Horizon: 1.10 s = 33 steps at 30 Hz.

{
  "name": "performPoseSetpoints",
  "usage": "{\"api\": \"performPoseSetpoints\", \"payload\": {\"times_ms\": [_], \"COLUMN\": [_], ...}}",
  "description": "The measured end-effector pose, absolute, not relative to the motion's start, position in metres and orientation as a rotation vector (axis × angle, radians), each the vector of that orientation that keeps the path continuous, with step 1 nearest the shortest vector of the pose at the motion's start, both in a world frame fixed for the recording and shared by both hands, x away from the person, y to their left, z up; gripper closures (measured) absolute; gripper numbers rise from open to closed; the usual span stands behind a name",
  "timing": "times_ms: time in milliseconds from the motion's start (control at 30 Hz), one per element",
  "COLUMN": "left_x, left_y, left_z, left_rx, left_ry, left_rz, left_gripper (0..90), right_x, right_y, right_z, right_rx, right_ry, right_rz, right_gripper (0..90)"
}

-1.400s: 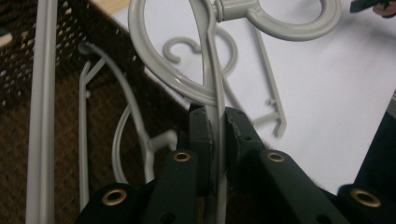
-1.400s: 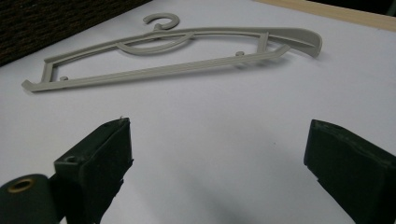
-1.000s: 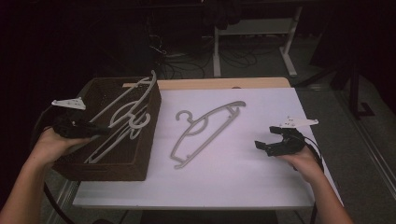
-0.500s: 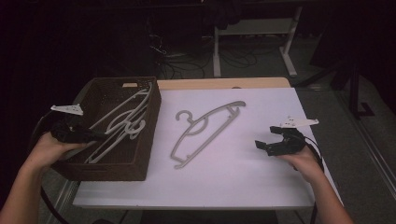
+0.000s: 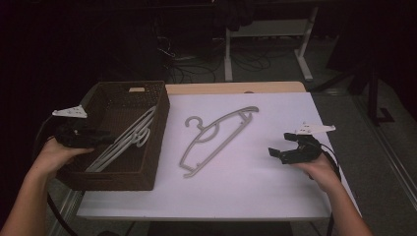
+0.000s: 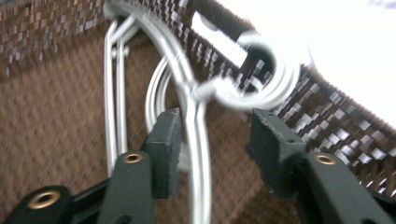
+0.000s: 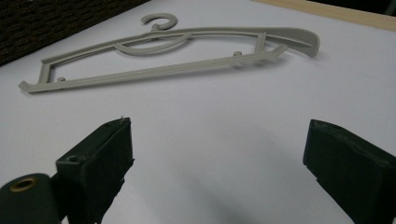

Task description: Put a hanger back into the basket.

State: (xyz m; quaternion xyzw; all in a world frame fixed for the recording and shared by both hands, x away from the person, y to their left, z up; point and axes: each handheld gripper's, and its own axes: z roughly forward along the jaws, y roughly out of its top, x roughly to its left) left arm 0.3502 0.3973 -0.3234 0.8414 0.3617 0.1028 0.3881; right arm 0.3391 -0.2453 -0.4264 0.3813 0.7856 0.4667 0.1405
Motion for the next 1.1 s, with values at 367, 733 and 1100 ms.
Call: {"api": "performPoseSetpoints", "payload": {"times_ms": [367, 733, 1100], "left_x": [0.35, 0.345, 0.345], "left_y": [0.327, 0.237, 0.168], "left_z": [-0.295, -0.291, -0.316], "left_rx": [2.032, 1.965, 1.99], "left_ry": [0.82, 0.734, 0.736], "left_rz": [0.312, 0.302, 0.322], "left_gripper": [29.4, 19.4, 19.7], "right_x": [0.34, 0.338, 0.338], "right_y": [-0.242, -0.243, -0.237], "right_z": [-0.42, -0.419, -0.417], "right_rx": [1.094, 1.078, 1.049], "right_ry": [2.265, 2.277, 2.293], "right_rz": [1.354, 1.344, 1.347], "right_gripper": [7.7, 8.2, 8.5]}}
